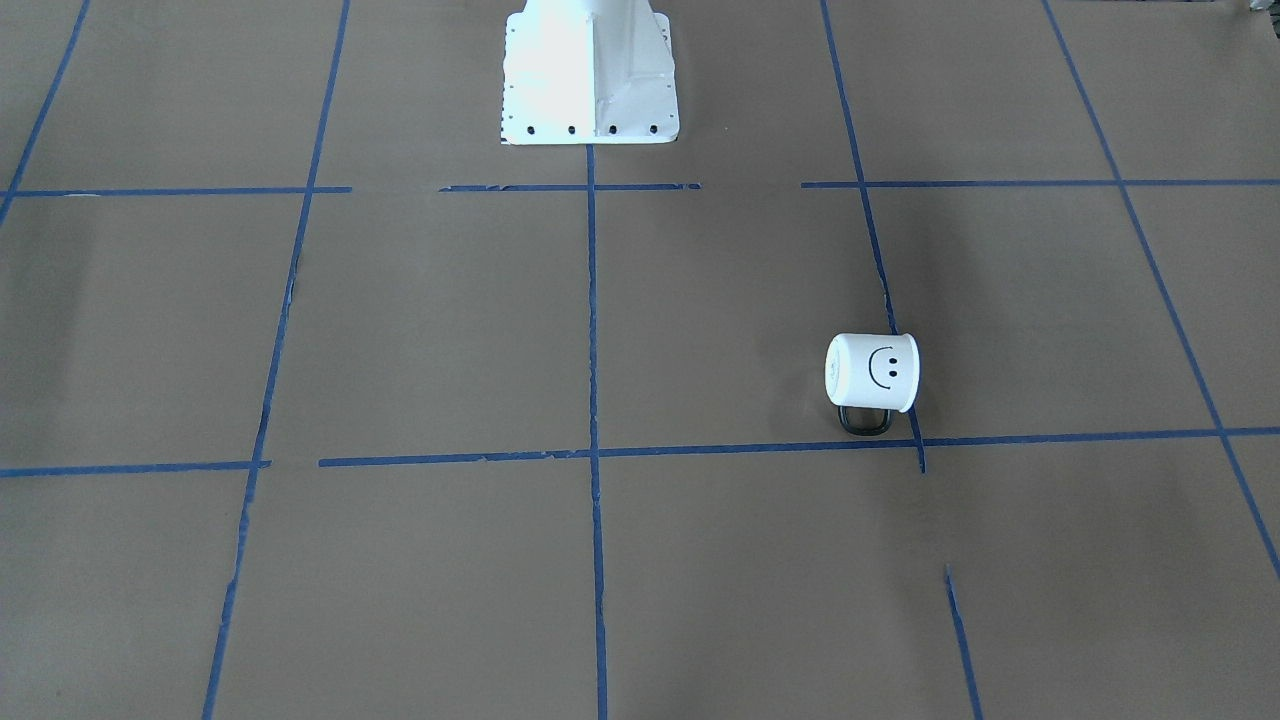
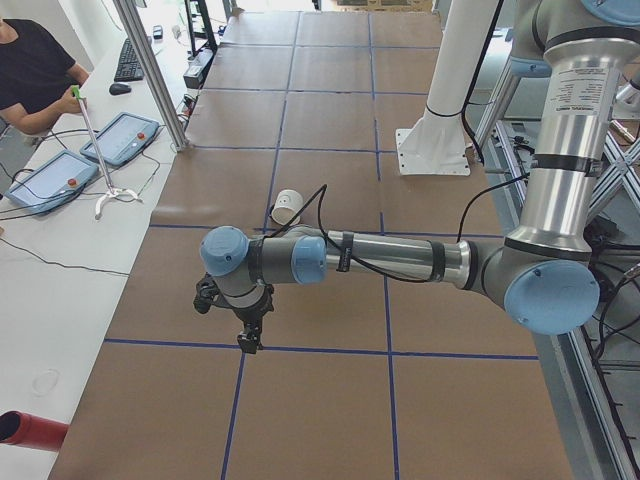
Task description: Flip mug
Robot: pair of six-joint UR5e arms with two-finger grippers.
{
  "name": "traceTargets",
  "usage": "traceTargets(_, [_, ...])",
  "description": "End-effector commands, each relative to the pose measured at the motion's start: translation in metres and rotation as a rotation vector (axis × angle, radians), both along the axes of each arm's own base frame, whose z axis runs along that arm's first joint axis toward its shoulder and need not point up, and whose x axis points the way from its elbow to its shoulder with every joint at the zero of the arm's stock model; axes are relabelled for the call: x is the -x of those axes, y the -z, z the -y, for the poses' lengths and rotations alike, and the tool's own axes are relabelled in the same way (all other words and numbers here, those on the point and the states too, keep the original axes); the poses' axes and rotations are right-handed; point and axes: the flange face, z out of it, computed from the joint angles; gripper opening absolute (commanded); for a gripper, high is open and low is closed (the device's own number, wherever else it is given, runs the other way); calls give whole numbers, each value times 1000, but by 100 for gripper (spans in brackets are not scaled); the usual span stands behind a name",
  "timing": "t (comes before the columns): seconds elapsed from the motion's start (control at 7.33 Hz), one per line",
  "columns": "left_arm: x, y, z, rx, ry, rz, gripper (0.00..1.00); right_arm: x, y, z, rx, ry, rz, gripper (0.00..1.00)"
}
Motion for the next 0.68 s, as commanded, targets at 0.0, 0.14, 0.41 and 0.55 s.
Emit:
traceTargets(0.0, [-1,2,1,-4,-2,1,100,0,0,0,0,0,0,100])
traceTargets(0.14, [0,2,2,-6,0,1,100,0,0,0,0,0,0,100])
traceTargets(0.41, [-1,18,15,-38,-1,-1,100,0,0,0,0,0,0,100])
traceTargets(0.55, [-1,26,22,-68,-2,-4,100,0,0,0,0,0,0,100])
